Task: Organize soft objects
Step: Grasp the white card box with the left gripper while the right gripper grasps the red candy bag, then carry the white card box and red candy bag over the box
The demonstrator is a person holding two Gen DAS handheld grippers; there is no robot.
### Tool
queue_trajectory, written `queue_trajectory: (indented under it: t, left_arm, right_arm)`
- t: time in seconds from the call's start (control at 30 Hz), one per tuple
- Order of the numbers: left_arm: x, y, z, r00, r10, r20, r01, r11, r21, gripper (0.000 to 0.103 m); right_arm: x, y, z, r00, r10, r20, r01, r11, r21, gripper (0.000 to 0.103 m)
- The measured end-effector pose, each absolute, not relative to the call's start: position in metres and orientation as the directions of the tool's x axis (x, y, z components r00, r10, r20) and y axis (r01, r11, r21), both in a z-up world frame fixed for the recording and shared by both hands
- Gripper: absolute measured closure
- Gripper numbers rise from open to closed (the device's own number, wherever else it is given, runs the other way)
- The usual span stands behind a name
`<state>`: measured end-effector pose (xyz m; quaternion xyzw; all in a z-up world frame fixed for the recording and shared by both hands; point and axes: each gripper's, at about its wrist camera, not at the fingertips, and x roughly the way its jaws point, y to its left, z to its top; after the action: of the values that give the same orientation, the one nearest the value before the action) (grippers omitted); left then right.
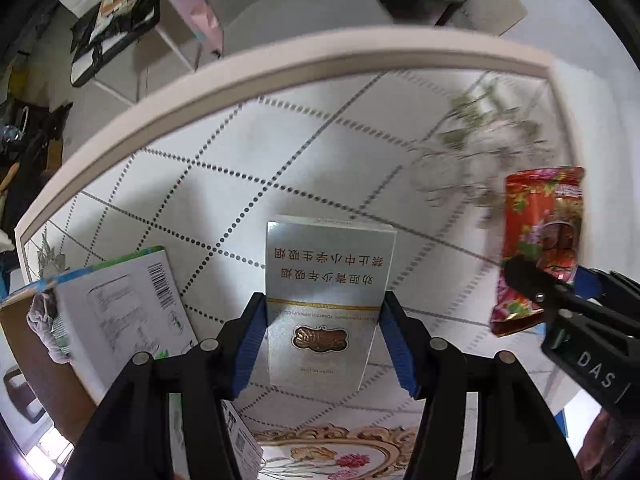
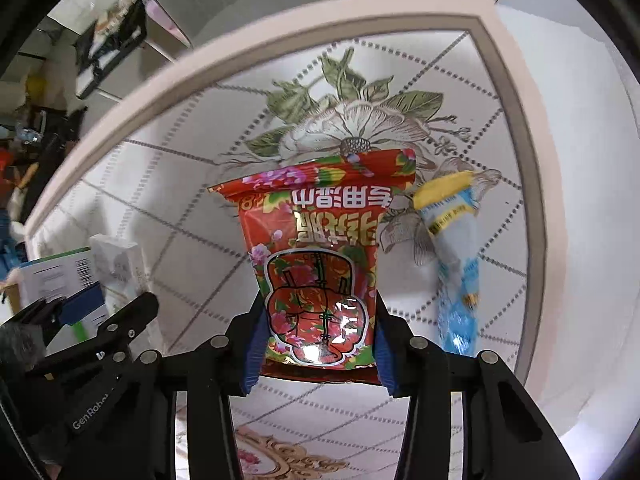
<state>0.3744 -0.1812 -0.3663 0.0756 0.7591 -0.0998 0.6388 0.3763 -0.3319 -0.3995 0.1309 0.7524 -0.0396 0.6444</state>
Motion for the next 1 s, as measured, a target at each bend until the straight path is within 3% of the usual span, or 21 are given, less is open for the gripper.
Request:
queue_trajectory:
  t: [0.3,0.6,0.83,1.0]
  left_arm:
    - [0.353,-0.160,-0.247,0.027,-0.154,-0.988,0.247,0.958,-0.143,0.049]
    - [0.324,-0.075,-0.157,0.178,-0.242,-0.954,0.208,0.957,-0.204,0.049]
    - [0.291,0.022,-0.133,0.248,-0.211,-0.945,0.130,0.974,-0.184,0.049]
    - [0.275,0.101,-0.154,0.209,-0.168,-0.963,0.021,0.986,-0.167,0.049]
  right_arm:
    - [0.347,-0.303,-0.302,0.006,0.164,-0.986,0.176,0.971,0.163,0.055]
    - [0.299,-0.254,-0.212,0.097,0.232,-0.968,0.082,0.967,0.240,0.055]
    - [0.272,-0.150,-0.197,0.073,0.312,-0.947,-0.036,0.950,0.310,0.055]
    - [0.262,-0.069,-0.216,0.000,0.363,-0.932,-0.076,0.929,0.362,0.055]
